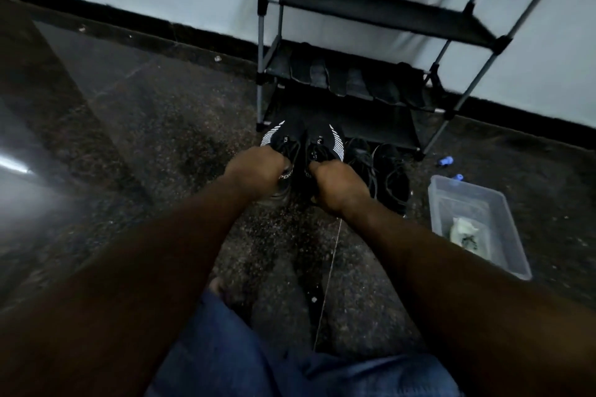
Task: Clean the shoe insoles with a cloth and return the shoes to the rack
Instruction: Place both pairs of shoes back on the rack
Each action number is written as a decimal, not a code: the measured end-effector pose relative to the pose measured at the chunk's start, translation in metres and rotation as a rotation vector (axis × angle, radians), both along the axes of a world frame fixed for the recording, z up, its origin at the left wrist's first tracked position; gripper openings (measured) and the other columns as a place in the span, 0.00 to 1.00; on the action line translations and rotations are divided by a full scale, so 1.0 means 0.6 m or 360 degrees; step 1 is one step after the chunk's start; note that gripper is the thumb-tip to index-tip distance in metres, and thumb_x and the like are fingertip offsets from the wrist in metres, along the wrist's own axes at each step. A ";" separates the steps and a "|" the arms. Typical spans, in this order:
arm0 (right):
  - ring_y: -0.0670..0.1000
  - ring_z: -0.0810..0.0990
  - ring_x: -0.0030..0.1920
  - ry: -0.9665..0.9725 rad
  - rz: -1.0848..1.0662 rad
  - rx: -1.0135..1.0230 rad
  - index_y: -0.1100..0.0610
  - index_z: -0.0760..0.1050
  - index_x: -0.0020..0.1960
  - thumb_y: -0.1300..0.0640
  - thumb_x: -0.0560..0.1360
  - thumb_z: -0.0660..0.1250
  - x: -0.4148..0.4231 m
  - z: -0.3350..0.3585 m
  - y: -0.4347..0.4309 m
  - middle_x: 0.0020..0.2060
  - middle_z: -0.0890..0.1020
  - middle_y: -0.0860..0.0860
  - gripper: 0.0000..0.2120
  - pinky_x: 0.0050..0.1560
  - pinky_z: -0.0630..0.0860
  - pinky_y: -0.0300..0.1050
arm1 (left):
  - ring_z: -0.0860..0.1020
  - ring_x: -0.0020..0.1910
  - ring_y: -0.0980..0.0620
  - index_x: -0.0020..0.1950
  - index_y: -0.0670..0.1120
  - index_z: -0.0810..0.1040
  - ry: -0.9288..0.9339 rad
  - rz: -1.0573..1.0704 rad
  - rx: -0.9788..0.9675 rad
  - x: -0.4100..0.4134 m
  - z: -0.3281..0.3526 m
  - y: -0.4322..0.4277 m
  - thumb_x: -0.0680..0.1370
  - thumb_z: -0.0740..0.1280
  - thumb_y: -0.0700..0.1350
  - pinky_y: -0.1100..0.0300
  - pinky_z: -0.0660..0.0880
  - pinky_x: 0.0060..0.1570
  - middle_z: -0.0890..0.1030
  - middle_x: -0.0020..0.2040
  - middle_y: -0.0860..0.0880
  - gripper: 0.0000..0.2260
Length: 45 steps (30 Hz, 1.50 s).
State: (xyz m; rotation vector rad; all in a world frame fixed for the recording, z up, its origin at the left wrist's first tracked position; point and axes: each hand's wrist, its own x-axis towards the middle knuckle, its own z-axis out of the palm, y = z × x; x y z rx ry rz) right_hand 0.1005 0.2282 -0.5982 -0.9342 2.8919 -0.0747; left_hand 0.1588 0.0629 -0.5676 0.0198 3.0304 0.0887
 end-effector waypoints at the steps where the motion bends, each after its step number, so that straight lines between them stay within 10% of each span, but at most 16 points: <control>1: 0.63 0.80 0.58 0.0019 -0.0007 -0.0006 0.56 0.74 0.63 0.55 0.72 0.76 0.009 0.020 0.004 0.57 0.81 0.59 0.22 0.53 0.81 0.55 | 0.82 0.54 0.38 0.59 0.52 0.82 0.0027 -0.0006 -0.0005 0.008 0.021 0.004 0.74 0.73 0.51 0.49 0.81 0.51 0.82 0.54 0.43 0.13; 18: 0.61 0.80 0.59 0.0414 0.0092 -0.0095 0.54 0.75 0.65 0.52 0.68 0.81 0.211 0.424 0.054 0.59 0.81 0.58 0.29 0.55 0.79 0.50 | 0.81 0.55 0.42 0.59 0.52 0.83 0.0560 -0.0056 -0.0195 0.201 0.396 0.061 0.72 0.77 0.44 0.54 0.77 0.50 0.82 0.57 0.43 0.16; 26: 0.60 0.82 0.57 0.0562 0.0101 -0.0233 0.55 0.76 0.65 0.54 0.67 0.81 0.201 0.542 0.065 0.57 0.82 0.57 0.28 0.48 0.74 0.45 | 0.74 0.44 0.46 0.56 0.51 0.83 0.0748 -0.0059 -0.0200 0.189 0.509 0.078 0.73 0.76 0.43 0.54 0.73 0.44 0.71 0.42 0.50 0.12; 45: 0.62 0.78 0.61 0.0821 0.0295 -0.0645 0.58 0.75 0.62 0.50 0.74 0.74 -0.410 0.613 -0.135 0.60 0.81 0.59 0.21 0.56 0.73 0.49 | 0.81 0.45 0.40 0.45 0.56 0.79 0.1075 -0.0024 -0.0232 -0.392 0.605 -0.140 0.73 0.71 0.45 0.50 0.78 0.45 0.83 0.44 0.45 0.06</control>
